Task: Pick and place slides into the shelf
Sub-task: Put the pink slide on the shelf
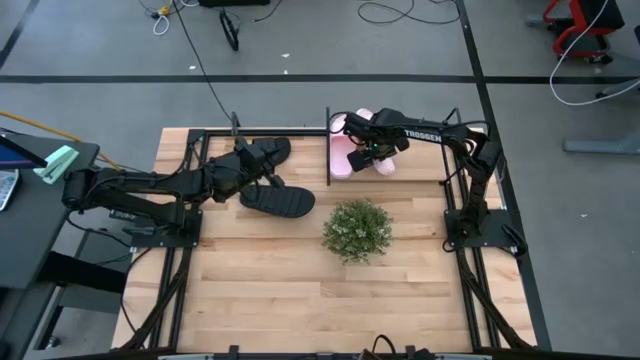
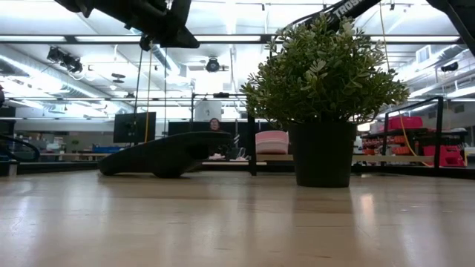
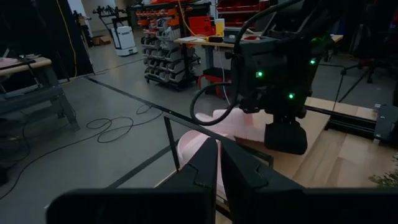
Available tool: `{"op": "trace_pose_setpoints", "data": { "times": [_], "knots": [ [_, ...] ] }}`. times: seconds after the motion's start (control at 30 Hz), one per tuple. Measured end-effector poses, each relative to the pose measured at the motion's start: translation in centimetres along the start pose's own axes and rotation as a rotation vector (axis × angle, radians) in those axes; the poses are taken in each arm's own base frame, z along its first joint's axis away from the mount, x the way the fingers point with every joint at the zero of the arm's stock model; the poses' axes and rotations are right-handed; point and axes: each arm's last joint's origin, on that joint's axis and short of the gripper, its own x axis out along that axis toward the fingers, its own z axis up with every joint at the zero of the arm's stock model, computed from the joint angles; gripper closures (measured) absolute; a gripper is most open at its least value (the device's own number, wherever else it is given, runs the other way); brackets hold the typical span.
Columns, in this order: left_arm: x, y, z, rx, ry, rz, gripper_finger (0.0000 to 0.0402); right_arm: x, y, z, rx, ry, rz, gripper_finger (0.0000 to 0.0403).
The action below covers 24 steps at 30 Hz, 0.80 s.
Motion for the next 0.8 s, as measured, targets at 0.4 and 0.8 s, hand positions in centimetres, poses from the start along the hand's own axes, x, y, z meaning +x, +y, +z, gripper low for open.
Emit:
{"op": "trace_pose_setpoints", "data": {
  "times": [0.4, 0.8],
  "knots": [
    [0.0, 0.0, -0.1, -0.016, 0.004, 0.000, 0.0383, 0.1, 0.1, 0.9, 0.028, -0.063, 0.051, 0.0165],
    [0.0, 0.0, -0.1, -0.011, 0.012, 0.000, 0.0375, 0.0, 0.3, 1.5, 0.072, -0.152, 0.030, 0.0247]
  ]
}}
